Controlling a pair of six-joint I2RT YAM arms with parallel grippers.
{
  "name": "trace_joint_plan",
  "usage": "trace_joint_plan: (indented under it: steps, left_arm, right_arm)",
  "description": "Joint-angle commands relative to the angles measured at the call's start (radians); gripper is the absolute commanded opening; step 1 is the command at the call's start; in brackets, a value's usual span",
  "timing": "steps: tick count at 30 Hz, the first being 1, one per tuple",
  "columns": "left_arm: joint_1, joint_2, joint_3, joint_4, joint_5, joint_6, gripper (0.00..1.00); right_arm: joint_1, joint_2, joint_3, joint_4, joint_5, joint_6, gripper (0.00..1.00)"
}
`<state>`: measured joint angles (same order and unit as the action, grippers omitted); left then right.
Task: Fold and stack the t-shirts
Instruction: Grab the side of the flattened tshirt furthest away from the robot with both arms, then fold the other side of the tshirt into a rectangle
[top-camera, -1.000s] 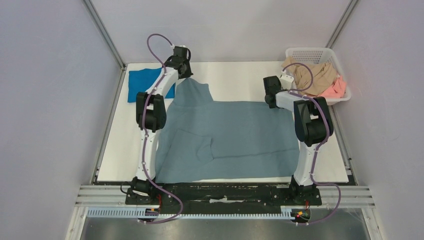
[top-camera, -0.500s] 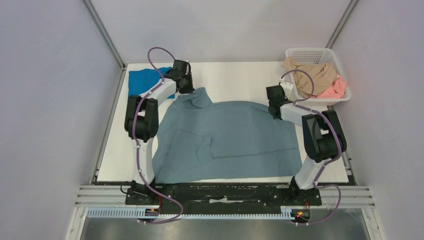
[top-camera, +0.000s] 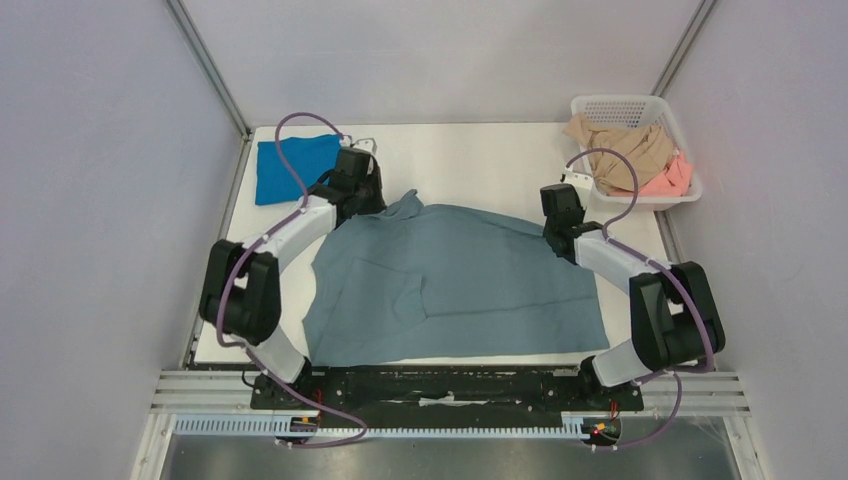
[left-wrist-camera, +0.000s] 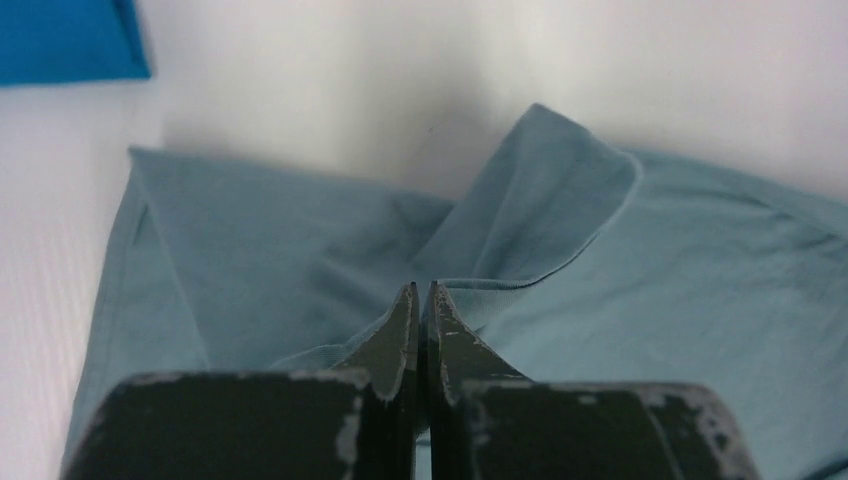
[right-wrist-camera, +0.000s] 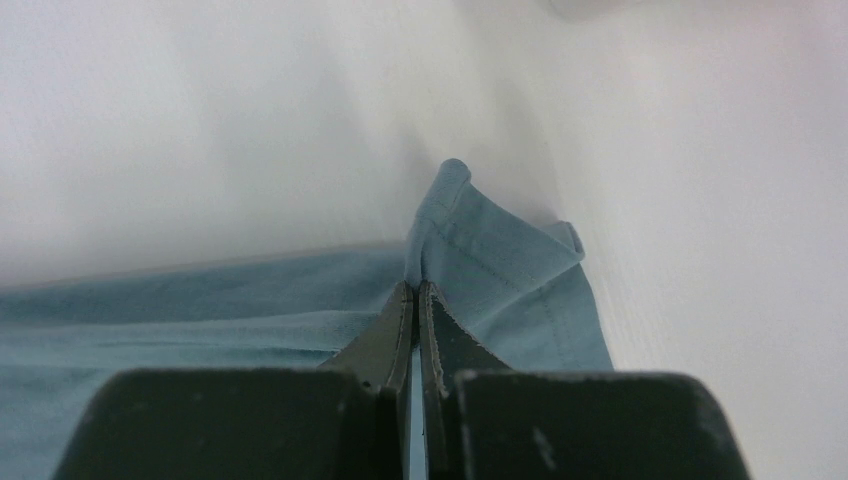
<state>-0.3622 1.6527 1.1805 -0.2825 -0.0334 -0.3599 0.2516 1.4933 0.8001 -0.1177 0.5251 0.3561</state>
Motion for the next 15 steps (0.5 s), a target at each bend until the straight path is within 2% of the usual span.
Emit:
trace_joint_plan:
  steps: [1,15]
  left_arm:
    - [-0.029,-0.194,-0.137,0.031,-0.08,-0.082,0.02]
    - [-0.135,-0.591,-0.414,-0.081,-0.171,-0.192,0.02]
  right_arm:
    - [0.004,-0.089,-0.036,-0.016,-0.033,-0.047,0.0]
    - [0.008,-0.249,-0.136,-0.073,-0.06,-0.078,0.0]
